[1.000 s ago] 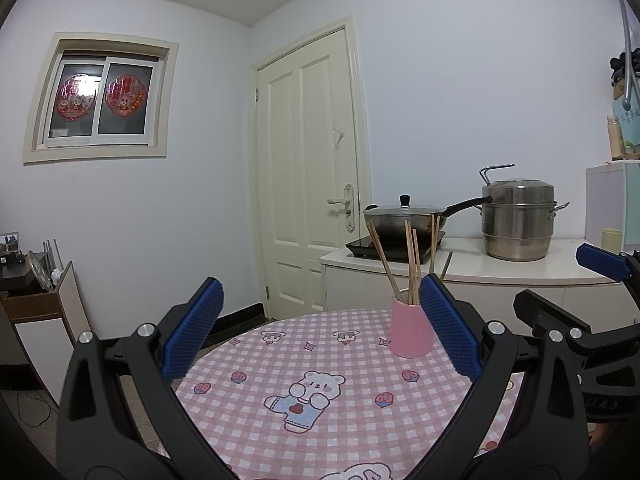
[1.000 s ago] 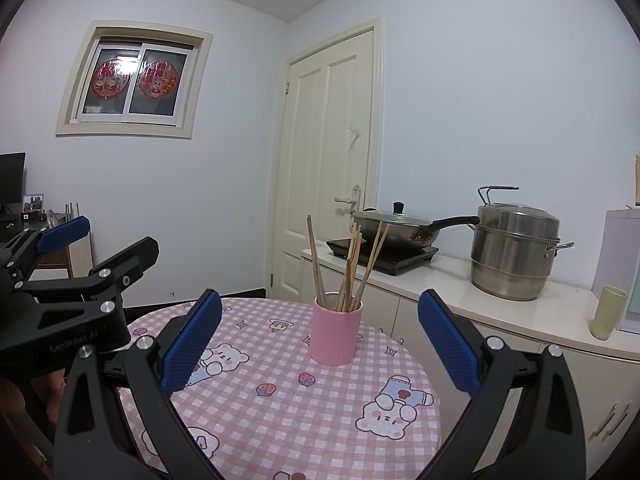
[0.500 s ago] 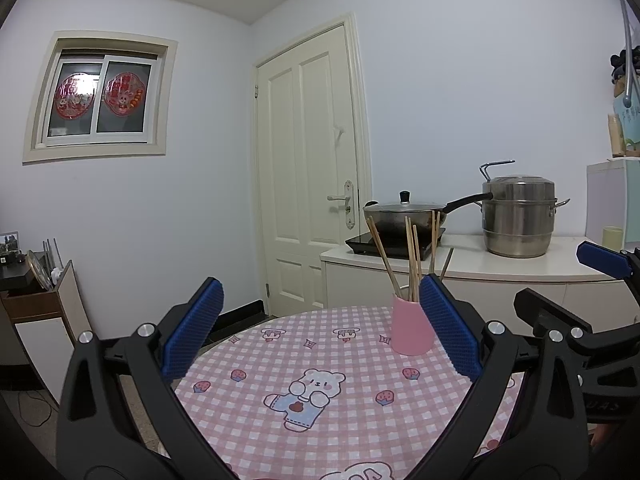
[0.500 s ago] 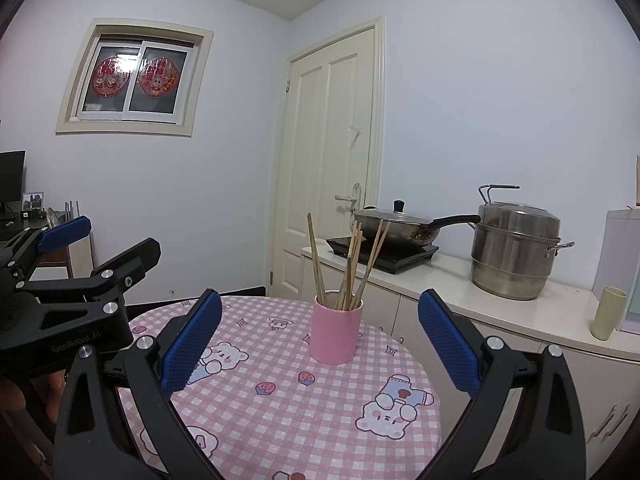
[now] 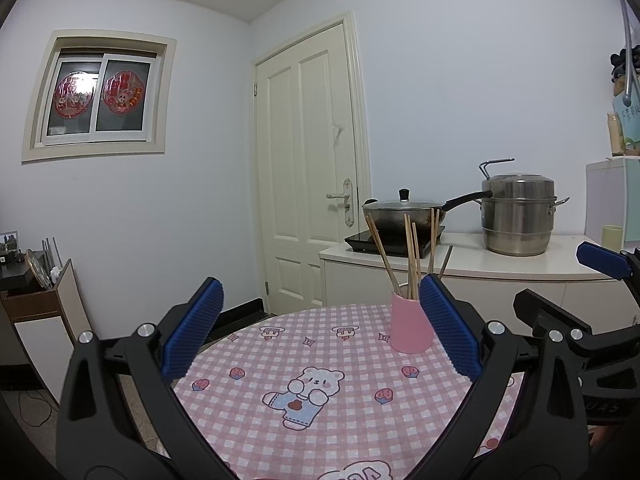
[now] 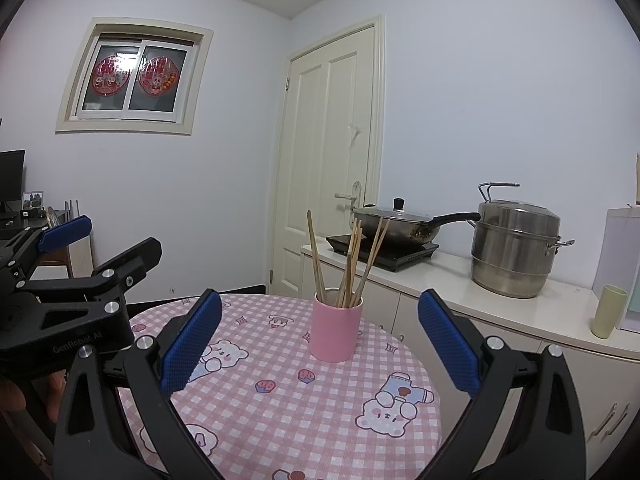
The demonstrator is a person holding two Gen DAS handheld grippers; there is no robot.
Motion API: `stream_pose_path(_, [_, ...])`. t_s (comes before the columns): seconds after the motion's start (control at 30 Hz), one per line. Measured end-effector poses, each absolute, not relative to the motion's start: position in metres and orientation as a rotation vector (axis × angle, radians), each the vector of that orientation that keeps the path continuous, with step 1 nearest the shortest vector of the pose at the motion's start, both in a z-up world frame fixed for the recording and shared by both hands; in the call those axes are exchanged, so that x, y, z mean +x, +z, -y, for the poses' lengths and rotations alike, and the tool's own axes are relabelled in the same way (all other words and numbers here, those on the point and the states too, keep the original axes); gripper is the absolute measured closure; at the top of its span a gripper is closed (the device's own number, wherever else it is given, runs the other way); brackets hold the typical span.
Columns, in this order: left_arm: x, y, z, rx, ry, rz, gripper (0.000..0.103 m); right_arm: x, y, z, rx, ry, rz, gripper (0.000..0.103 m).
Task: Organize utensils
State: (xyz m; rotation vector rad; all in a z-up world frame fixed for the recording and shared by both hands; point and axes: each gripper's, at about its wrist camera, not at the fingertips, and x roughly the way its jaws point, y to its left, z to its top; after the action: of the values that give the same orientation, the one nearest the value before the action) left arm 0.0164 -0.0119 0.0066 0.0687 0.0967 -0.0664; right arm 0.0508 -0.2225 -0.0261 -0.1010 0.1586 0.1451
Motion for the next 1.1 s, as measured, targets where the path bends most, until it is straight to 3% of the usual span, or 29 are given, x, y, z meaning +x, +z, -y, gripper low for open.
stream_pose_path(1.1, [0.031, -0.006, 0.017, 0.074, -0.062, -0.138, 0.006, 0.061, -0.039, 0.225, -0.094, 0.146, -0.199, 0.008])
